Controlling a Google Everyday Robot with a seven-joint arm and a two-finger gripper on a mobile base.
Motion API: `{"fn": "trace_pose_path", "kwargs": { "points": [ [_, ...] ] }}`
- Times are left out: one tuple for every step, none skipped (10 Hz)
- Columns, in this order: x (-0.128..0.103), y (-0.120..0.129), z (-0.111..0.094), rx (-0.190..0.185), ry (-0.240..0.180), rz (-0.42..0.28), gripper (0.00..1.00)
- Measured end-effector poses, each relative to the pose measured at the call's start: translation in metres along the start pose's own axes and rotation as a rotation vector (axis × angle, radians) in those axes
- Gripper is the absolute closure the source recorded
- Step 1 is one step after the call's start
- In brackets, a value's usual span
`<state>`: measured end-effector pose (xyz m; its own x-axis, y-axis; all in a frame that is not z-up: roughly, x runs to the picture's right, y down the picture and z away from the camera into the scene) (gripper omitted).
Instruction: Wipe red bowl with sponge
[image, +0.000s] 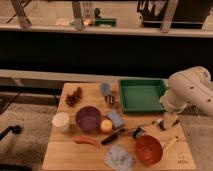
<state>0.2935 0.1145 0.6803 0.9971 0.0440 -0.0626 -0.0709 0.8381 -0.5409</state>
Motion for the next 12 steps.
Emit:
{"fn": "trace_pose_path", "kwargs": {
  "points": [
    [0.0, 0.0, 0.0, 0.0, 0.0, 0.0, 0.2],
    [0.0, 0.0, 0.001, -0.002, -0.001, 0.0, 0.2],
    [0.0, 0.0, 0.001, -0.002, -0.001, 0.0, 0.2],
    [0.0, 0.001, 0.001, -0.003, -0.004, 0.004, 0.2],
    [-0.001, 0.001, 0.001, -0.005, -0.02, 0.011, 0.2],
    [-0.002, 0.001, 0.0, -0.006, -0.031, 0.01, 0.2],
    [-0.005, 0.001, 0.0, -0.009, -0.042, 0.007, 0.2],
    [-0.008, 0.001, 0.0, -0.01, -0.051, 0.003, 0.2],
    [-0.012, 0.0, 0.0, -0.01, -0.065, -0.001, 0.2],
    [-0.014, 0.0, 0.0, -0.009, -0.074, -0.004, 0.2],
    [-0.018, 0.0, 0.0, -0.009, -0.085, -0.009, 0.2],
    [-0.024, 0.001, 0.002, -0.011, -0.095, -0.017, 0.2]
  ]
}}
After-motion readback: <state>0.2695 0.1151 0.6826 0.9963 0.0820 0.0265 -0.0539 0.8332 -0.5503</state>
